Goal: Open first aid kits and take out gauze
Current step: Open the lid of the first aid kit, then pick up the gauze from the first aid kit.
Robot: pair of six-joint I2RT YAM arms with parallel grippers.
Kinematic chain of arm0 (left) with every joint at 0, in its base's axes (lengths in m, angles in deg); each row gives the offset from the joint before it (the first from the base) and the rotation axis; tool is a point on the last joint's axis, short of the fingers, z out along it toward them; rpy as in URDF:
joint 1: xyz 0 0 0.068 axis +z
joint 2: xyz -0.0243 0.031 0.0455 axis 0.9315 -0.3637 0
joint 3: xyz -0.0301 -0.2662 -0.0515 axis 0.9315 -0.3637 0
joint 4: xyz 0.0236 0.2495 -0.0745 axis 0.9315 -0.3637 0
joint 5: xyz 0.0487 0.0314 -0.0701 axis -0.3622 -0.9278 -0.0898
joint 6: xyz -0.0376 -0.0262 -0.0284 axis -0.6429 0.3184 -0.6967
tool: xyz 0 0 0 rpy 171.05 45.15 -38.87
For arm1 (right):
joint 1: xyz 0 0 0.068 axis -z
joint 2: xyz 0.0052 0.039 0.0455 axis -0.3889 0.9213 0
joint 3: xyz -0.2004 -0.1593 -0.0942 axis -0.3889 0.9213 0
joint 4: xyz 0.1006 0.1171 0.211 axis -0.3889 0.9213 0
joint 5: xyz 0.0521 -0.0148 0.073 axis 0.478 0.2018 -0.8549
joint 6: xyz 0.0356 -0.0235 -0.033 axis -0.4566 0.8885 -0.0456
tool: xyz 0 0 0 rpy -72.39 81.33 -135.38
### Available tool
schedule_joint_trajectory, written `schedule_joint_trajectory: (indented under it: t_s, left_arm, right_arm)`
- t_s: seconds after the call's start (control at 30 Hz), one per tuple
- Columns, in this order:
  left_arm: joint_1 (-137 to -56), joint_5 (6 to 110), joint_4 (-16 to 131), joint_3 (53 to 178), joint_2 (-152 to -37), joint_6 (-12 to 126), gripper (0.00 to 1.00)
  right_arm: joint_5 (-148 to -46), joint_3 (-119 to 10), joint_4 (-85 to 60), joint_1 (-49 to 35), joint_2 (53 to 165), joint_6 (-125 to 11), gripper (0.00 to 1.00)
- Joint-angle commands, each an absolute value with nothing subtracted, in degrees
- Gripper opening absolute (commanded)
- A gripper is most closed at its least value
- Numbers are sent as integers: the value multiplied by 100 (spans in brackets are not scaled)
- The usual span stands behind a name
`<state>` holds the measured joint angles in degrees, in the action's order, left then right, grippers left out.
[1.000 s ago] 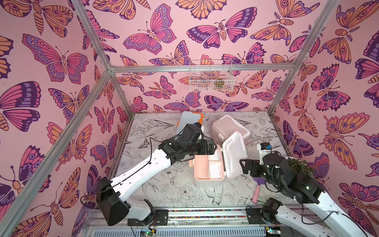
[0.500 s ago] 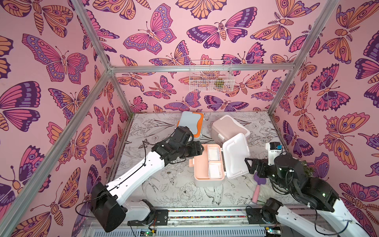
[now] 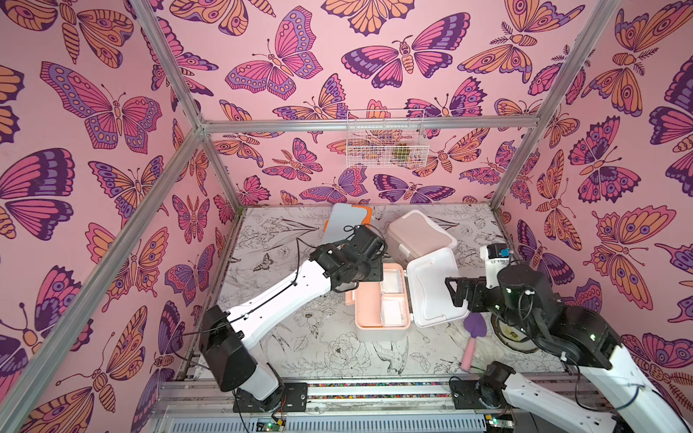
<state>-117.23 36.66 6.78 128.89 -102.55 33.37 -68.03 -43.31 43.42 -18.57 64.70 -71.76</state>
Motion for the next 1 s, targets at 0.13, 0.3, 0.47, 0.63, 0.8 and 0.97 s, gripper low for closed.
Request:
schedule_joint_trajectory:
  t_s: [0.13, 0.3, 0.47, 0.63, 0.8, 0.97]
  left_arm:
    - [-11780, 3317, 19, 13594, -11137, 3593, 63]
    - [-11780, 3474, 14, 13851, -11570, 3613, 59]
    - [-11745, 3685, 14, 14015, -11886, 3609, 48]
    - [-11728, 3797, 14, 14048, -12011, 3635, 41]
    - [-11688, 3840, 17, 13950, -11977, 3632, 27]
    - [-11684, 3819, 10, 13825, -11751, 3653, 9]
  right_arm:
    - [-7014, -3795, 3953, -1873, 6781, -7198, 99]
    - [-7097, -3697, 3792, -1866, 6883, -7194, 99]
    - [-7171, -3644, 3720, -1835, 6945, -7164, 99]
    - [-7264, -3592, 3663, -1822, 6980, -7161, 99]
    - [-7318, -3564, 3650, -1804, 6996, -7191, 99]
    - [-7322, -3619, 3701, -1790, 6981, -7220, 99]
